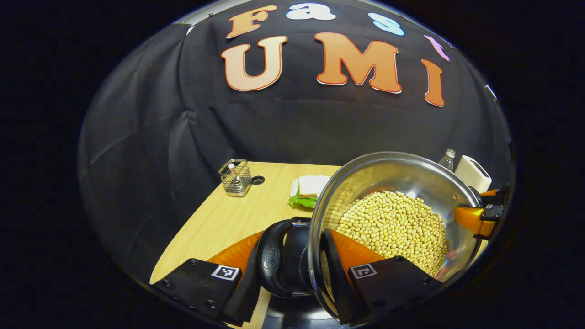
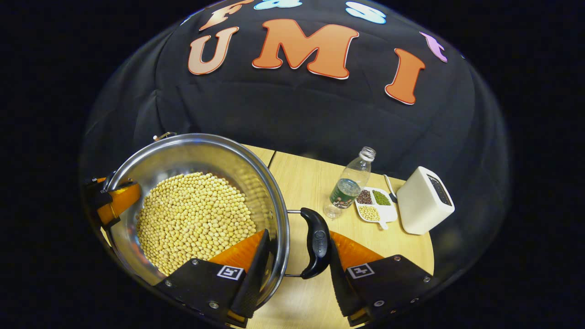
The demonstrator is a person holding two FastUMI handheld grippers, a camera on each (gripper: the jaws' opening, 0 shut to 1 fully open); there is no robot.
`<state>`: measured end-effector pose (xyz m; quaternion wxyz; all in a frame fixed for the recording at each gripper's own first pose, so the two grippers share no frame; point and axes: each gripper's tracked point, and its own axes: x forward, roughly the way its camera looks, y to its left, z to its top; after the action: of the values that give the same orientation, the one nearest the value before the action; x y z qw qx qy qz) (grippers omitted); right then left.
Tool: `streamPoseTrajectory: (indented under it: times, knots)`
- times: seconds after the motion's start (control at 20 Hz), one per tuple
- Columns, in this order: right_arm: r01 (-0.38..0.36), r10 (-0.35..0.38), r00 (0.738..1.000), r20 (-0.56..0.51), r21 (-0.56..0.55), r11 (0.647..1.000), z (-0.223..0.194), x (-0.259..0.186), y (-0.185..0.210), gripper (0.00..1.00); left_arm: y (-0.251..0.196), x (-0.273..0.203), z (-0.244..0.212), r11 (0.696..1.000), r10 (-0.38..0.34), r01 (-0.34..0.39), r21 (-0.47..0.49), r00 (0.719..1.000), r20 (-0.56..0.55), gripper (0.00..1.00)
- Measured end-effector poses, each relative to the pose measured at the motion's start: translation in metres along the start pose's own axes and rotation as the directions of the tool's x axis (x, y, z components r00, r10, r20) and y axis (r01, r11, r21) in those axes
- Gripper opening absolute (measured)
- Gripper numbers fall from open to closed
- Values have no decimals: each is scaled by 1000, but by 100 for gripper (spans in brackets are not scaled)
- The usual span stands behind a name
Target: First push the handle of the pot to place it horizontally, then grasp the pot with both hands and set it on the induction cooktop.
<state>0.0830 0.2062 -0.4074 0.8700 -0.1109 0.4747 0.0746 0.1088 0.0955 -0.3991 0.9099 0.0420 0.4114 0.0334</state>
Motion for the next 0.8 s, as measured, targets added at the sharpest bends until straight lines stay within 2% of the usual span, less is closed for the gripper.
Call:
streamPoseTrajectory:
  times: [0.05,0.1,0.15,0.2,0.25,0.35,0.5,0.55,0.65,0.75,0.8]
  knots:
    - [-7,7,1000,-3,3,1000,-1,2,6,69,5,2,-3,1000,8,-8,6,1000,-7,73]
    - [-13,13,1000,-12,9,1000,-4,3,9,65,9,3,-5,1000,11,-11,12,1000,-12,73]
    - [-19,19,1000,-19,13,1000,-6,7,13,69,12,6,-7,1000,16,-16,15,1000,-18,74]
    - [-23,23,999,-26,15,1000,-8,10,15,65,13,8,-9,1000,19,-19,20,1000,-23,70]
    - [-26,27,999,-34,15,1000,-10,14,17,69,14,10,-10,1000,21,-21,23,999,-26,70]
    - [-26,27,999,-40,14,1000,-11,16,19,69,16,17,-14,1000,18,-17,22,999,-35,70]
    - [-19,19,999,-48,1,1000,-13,19,22,68,16,26,-22,1000,8,-7,11,999,-53,76]
    - [-18,18,998,-55,2,1000,-14,21,25,68,16,30,-25,1000,5,-5,7,998,-61,70]
    - [-18,18,997,-71,1,1000,-18,24,31,68,16,37,-32,1000,0,0,-3,997,-81,74]
    - [-15,15,996,-87,-3,1000,-23,29,39,68,17,44,-41,1000,-4,2,-17,995,-101,71]
    - [-14,14,995,-95,-7,1000,-24,31,43,69,18,46,-46,1000,-4,1,-25,994,-111,74]
